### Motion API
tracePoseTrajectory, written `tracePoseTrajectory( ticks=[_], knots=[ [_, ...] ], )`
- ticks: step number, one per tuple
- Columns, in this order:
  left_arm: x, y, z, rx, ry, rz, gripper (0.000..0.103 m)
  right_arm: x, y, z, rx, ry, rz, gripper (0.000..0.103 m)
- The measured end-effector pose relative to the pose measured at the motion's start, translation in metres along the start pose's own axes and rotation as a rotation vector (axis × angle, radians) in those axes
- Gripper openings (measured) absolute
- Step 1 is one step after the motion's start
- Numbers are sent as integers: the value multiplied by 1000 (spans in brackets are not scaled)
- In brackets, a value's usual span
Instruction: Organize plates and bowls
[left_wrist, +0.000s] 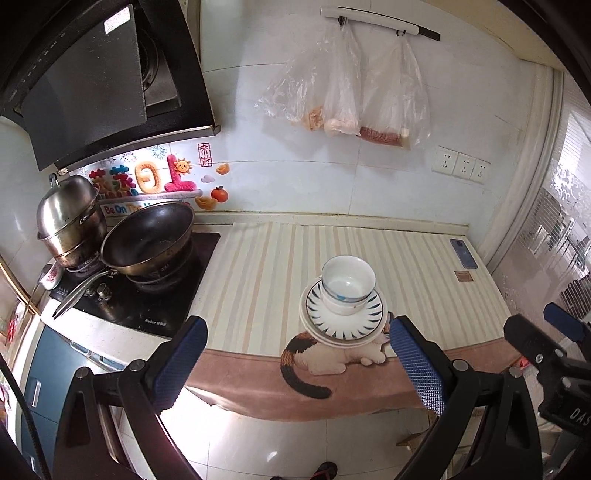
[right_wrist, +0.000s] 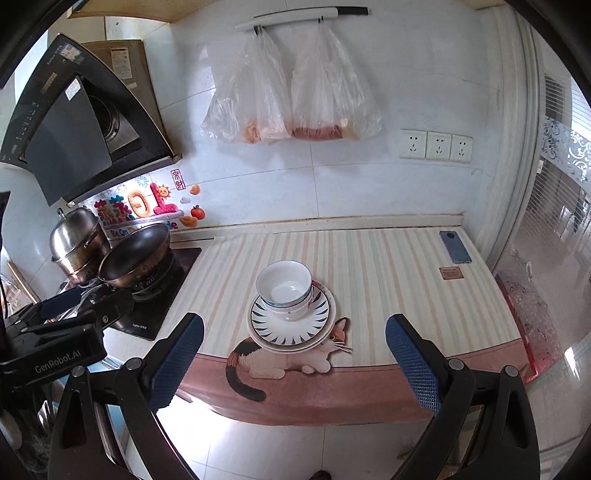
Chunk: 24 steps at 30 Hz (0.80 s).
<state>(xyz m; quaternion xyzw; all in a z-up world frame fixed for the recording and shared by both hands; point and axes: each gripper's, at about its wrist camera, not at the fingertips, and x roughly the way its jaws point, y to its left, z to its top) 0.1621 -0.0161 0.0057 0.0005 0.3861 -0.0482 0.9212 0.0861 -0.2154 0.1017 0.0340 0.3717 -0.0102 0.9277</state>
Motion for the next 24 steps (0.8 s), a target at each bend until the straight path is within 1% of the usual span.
tracePoseTrajectory(
  ticks=[4, 6, 11, 16, 24],
  knots=[
    [-18, 11, -13, 1, -1, 3, 101, -20, 10, -12, 10, -7, -4, 101],
    [-25, 17, -17, -5, -5, 18, 101, -31, 16, -20, 10, -10, -8, 101],
    [-48, 30, -31, -1, -23, 21, 101, -49, 30, -40, 13, -12, -17, 101],
    [-61, 34, -41, 13, -29, 34, 101, -63, 39, -52, 22, -17, -18, 101],
    [-71, 38, -53, 12, -26, 22, 101, -80, 50, -63, 12, -26, -29, 101]
  ],
)
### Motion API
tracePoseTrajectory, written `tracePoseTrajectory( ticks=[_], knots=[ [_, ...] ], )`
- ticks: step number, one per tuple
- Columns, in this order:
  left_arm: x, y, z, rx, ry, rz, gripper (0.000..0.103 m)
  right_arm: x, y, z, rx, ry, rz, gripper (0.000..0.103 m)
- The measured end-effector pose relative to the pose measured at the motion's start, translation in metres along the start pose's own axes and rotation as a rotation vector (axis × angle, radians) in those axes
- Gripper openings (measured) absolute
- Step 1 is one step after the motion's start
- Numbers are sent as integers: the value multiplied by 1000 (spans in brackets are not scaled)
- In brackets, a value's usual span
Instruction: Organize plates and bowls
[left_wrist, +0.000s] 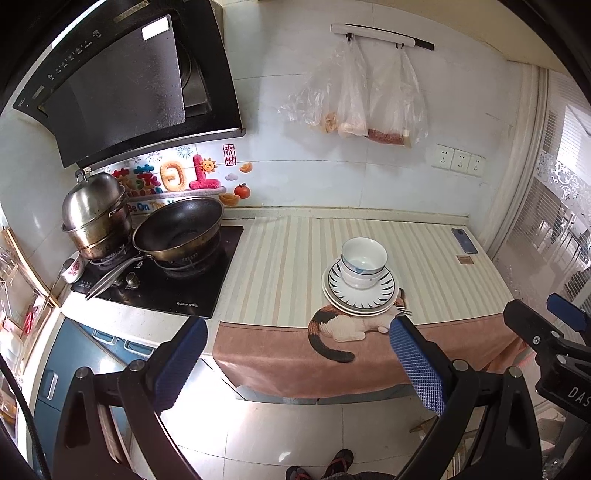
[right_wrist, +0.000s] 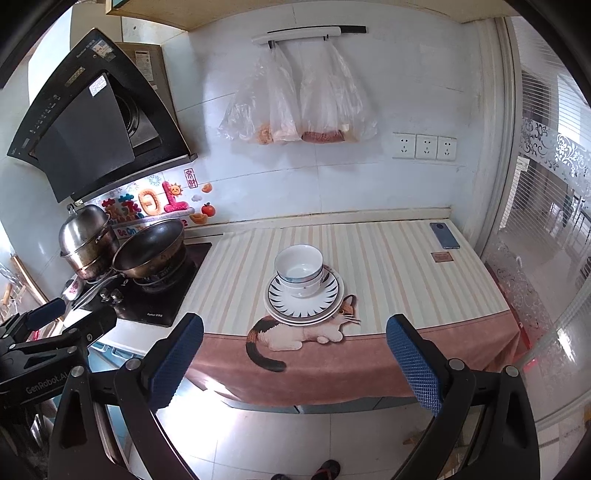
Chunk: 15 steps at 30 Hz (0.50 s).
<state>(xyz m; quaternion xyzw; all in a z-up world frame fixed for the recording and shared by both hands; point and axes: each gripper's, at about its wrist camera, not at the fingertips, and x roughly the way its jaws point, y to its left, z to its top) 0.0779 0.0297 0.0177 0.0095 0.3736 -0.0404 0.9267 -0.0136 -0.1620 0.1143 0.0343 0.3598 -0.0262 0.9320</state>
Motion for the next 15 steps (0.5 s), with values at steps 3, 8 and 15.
tracePoseTrajectory(
  ticks=[3, 8, 15],
  knots=[
    [-4, 2, -3, -6, -4, -6, 101, -4, 3, -3, -3, 2, -3, 101],
    [-7, 1, -6, -7, -6, -7, 101, -10, 5, -7, -10, 2, -5, 101],
    [-10, 0, -10, -22, 1, -9, 101, -12, 5, -7, -12, -6, -15, 101]
  ],
)
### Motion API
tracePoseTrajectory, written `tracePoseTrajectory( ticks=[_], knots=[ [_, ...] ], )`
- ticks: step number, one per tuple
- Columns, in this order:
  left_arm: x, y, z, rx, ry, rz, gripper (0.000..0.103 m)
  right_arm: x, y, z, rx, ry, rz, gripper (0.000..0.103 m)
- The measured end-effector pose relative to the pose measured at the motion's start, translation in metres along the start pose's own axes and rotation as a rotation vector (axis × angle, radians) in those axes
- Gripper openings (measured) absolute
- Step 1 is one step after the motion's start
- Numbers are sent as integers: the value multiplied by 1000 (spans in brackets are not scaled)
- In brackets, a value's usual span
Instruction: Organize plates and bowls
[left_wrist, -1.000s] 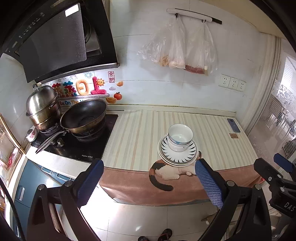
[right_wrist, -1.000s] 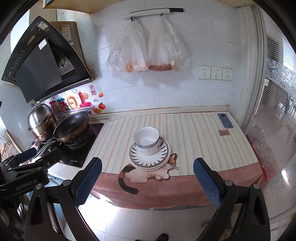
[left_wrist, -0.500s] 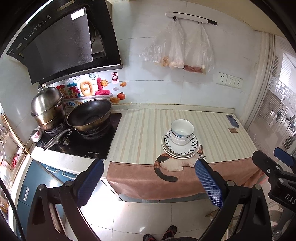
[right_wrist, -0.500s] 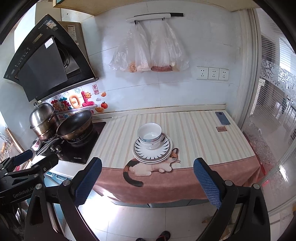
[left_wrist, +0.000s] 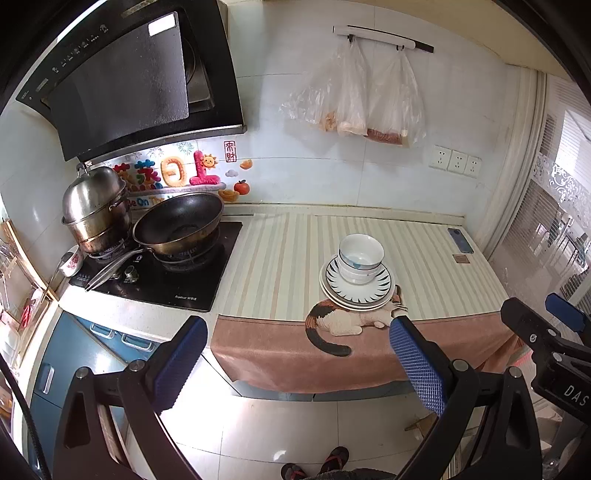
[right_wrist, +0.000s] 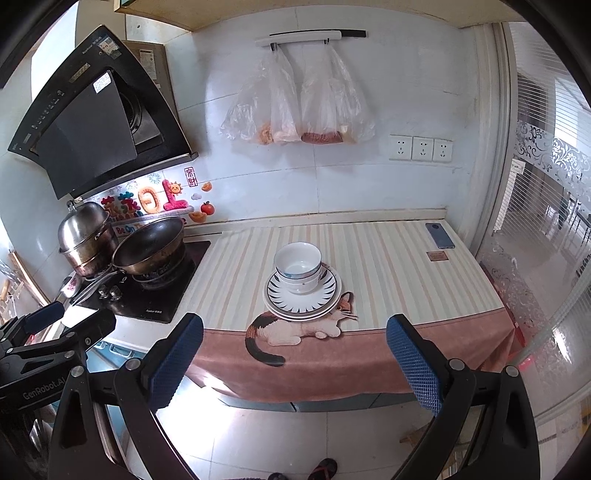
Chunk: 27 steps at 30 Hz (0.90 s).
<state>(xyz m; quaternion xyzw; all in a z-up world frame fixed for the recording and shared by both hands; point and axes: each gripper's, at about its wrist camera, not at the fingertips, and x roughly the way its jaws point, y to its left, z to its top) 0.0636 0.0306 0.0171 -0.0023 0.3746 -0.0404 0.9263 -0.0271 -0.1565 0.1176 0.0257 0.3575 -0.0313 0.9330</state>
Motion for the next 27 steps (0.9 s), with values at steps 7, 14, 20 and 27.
tracePoseTrajectory(
  ticks=[7, 14, 20, 27],
  knots=[
    [-1, -1, -1, 0, -1, 2, 101, -1, 1, -1, 6, 0, -6, 101],
    [-2, 3, 1, -1, -8, -2, 101, -2, 2, 0, 8, -1, -9, 101],
    [-6, 3, 2, -8, -20, -8, 101, -3, 3, 1, -1, -3, -17, 101],
    [-8, 2, 2, -8, -23, -5, 101, -5, 2, 3, -6, -9, -17, 101]
  ],
)
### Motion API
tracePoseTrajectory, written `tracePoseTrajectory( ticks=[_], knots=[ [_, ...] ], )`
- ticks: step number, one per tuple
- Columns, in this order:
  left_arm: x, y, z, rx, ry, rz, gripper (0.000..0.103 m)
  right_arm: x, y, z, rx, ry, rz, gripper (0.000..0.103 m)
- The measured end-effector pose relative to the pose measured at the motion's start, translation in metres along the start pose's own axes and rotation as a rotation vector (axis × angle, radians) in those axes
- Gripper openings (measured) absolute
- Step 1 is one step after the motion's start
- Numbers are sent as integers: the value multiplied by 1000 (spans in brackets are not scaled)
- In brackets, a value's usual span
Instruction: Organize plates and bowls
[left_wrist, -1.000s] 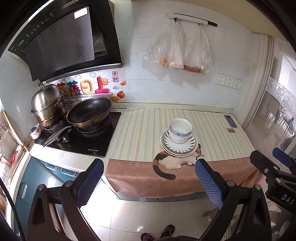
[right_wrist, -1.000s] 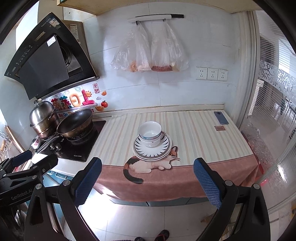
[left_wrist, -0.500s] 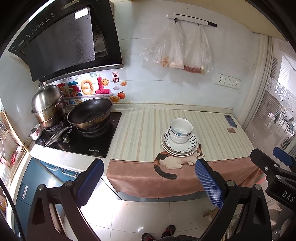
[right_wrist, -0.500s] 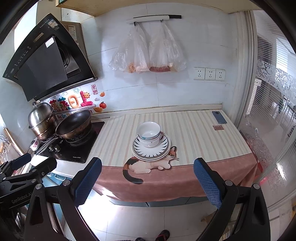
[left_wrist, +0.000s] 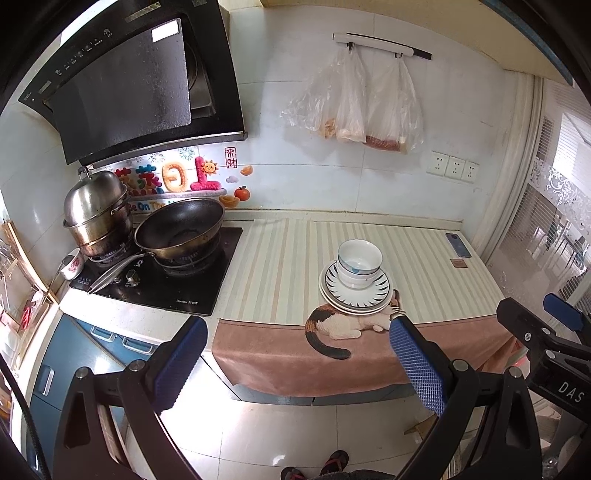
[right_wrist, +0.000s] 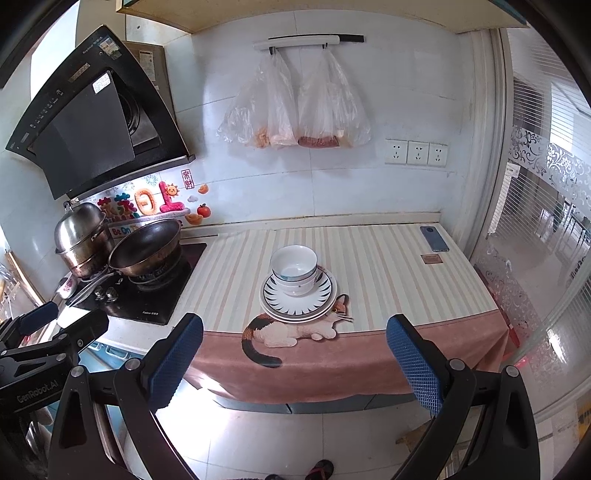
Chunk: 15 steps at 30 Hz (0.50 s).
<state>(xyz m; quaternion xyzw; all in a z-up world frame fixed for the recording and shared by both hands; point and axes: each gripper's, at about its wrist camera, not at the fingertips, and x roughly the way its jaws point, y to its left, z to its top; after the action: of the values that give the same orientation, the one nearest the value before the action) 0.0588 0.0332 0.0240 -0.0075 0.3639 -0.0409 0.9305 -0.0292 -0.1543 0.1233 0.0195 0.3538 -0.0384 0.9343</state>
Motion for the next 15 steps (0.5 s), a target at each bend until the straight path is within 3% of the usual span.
tracePoseTrajectory(
  ticks=[15],
  knots=[
    [-5, 4, -3, 0, -3, 10, 101, -3, -2, -2, 8, 6, 7, 102]
  ],
)
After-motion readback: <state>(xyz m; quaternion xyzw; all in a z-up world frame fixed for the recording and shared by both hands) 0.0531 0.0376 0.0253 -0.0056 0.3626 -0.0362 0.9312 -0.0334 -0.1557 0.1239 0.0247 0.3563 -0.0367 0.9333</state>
